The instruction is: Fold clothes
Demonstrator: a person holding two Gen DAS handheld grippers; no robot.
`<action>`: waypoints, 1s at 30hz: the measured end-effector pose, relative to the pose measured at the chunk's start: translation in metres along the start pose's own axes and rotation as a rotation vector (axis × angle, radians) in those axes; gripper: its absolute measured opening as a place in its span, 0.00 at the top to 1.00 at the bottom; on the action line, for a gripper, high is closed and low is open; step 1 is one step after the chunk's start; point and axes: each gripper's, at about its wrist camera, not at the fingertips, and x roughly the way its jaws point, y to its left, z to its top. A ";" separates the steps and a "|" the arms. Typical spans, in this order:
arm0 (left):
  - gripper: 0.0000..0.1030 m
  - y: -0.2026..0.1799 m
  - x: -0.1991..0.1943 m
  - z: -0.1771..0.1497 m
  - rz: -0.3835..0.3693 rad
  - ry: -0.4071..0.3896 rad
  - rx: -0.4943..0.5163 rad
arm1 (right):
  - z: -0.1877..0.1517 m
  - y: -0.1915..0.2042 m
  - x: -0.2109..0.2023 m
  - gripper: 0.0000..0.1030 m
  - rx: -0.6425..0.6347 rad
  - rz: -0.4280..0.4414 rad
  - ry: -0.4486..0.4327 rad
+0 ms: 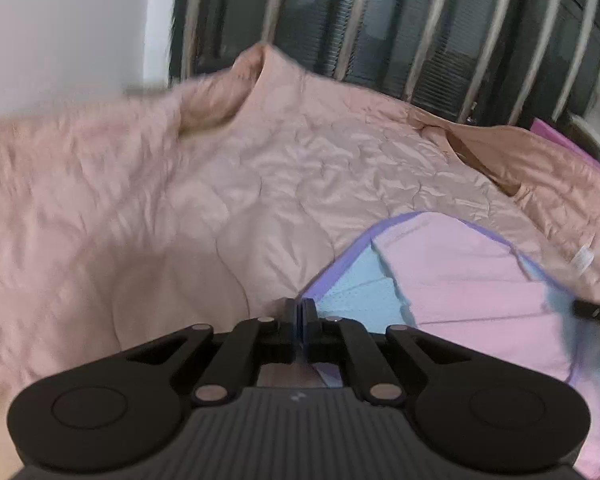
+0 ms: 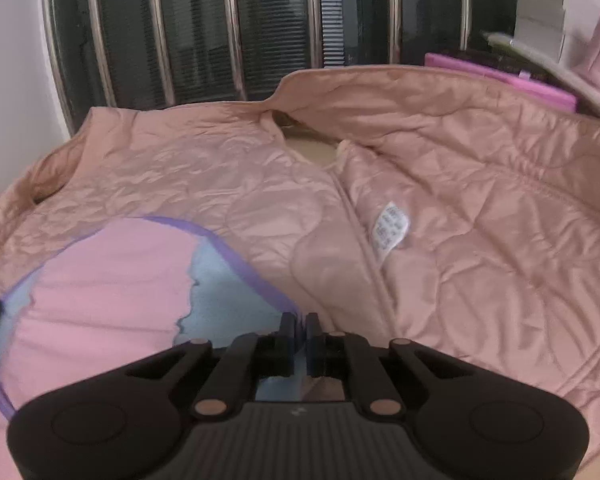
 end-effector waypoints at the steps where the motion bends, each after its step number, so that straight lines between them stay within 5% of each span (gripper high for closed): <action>1: 0.91 -0.003 0.001 0.001 0.013 -0.005 0.004 | 0.000 0.001 -0.002 0.92 -0.005 0.009 -0.005; 2: 0.79 -0.005 0.002 0.001 0.026 -0.010 0.008 | 0.000 0.002 -0.005 0.88 -0.005 0.030 -0.012; 3: 0.60 -0.007 0.004 0.002 0.035 -0.014 0.010 | 0.000 0.001 -0.008 0.72 -0.004 0.053 -0.016; 5: 0.48 -0.007 0.007 0.005 0.007 -0.007 0.005 | 0.002 -0.001 -0.017 0.54 -0.003 0.077 -0.038; 7: 0.48 -0.009 0.003 0.004 0.002 -0.011 0.020 | 0.002 -0.005 -0.022 0.54 0.006 0.089 -0.031; 8: 0.57 -0.012 0.002 0.003 0.020 -0.026 0.039 | 0.001 -0.007 -0.022 0.55 0.011 0.107 -0.012; 9: 0.93 -0.016 0.001 0.001 0.041 -0.039 0.057 | -0.001 -0.008 -0.019 0.66 0.011 0.139 0.021; 10: 0.98 -0.018 0.002 0.000 0.070 -0.044 0.069 | -0.003 -0.007 -0.016 0.83 0.008 0.164 0.053; 11: 1.00 -0.019 0.005 0.000 0.086 -0.047 0.067 | -0.007 -0.004 -0.014 0.96 -0.008 0.168 0.071; 16: 0.94 -0.008 0.005 0.003 0.134 -0.074 0.033 | -0.010 0.006 -0.028 0.94 -0.048 0.084 0.025; 19: 0.58 -0.004 -0.003 0.004 0.086 -0.066 0.020 | -0.012 0.008 -0.045 0.81 -0.064 0.135 -0.012; 21: 0.27 -0.009 -0.010 0.003 0.057 -0.069 0.051 | -0.016 0.013 -0.048 0.53 -0.095 0.193 0.003; 22: 0.25 -0.012 -0.013 0.001 0.056 -0.073 0.072 | -0.018 0.016 -0.050 0.51 -0.110 0.222 0.011; 23: 0.24 -0.015 -0.014 0.000 0.059 -0.075 0.091 | -0.020 0.017 -0.050 0.52 -0.120 0.238 0.019; 26: 0.24 -0.021 -0.010 -0.003 0.064 -0.037 0.126 | -0.022 0.015 -0.044 0.92 -0.111 0.202 0.041; 30: 0.25 -0.021 -0.001 -0.006 0.048 0.011 0.120 | -0.024 0.012 -0.049 0.89 -0.094 0.142 0.023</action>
